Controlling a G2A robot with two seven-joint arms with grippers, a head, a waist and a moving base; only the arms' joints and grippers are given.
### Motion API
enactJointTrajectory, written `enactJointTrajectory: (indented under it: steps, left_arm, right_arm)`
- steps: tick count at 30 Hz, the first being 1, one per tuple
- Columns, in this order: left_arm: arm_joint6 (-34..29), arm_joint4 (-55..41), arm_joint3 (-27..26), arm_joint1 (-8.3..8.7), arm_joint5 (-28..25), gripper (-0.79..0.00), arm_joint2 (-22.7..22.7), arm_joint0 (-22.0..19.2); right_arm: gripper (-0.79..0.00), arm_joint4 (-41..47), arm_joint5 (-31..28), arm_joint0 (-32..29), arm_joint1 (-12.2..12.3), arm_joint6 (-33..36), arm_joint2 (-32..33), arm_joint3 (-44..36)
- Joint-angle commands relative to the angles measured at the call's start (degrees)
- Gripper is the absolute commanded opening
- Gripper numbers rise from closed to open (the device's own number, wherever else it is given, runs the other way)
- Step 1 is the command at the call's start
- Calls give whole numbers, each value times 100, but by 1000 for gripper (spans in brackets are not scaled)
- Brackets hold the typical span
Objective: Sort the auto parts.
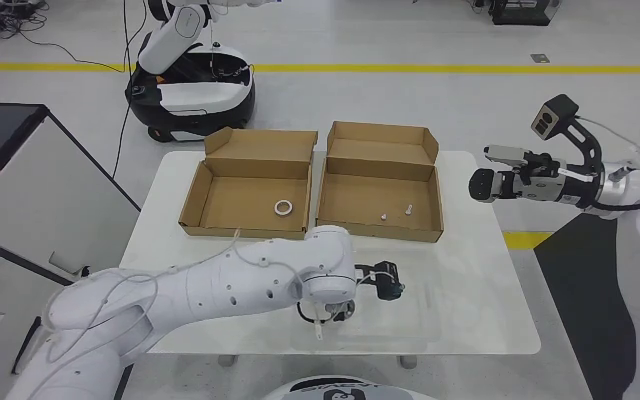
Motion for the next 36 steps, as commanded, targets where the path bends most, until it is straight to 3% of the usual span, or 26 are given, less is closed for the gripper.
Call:
enactJointTrajectory:
  steps: [1,8,17,20,27,36]
  left_arm:
    - [0,-126,-94,29,49,-785,0,-132]
    - [0,-737,-407,103,77,-785,-56,-670]
    - [0,-737,-407,103,77,-785,-56,-670]
    - [392,-872,-170,146,128,-785,-206,-506]
    - [905,-1634,177,526,-11,-785,-1224,-196]
    - [1124,-2198,46,1185,-498,-785,-2693,760]
  right_arm:
    - [0,0,0,0,0,0,0,0]
    - [0,0,0,0,0,0,0,0]
    - [0,0,0,0,0,0,0,0]
    - [0,0,0,0,0,0,0,0]
    - [0,0,0,0,0,0,0,0]
    - [0,0,0,0,0,0,0,0]
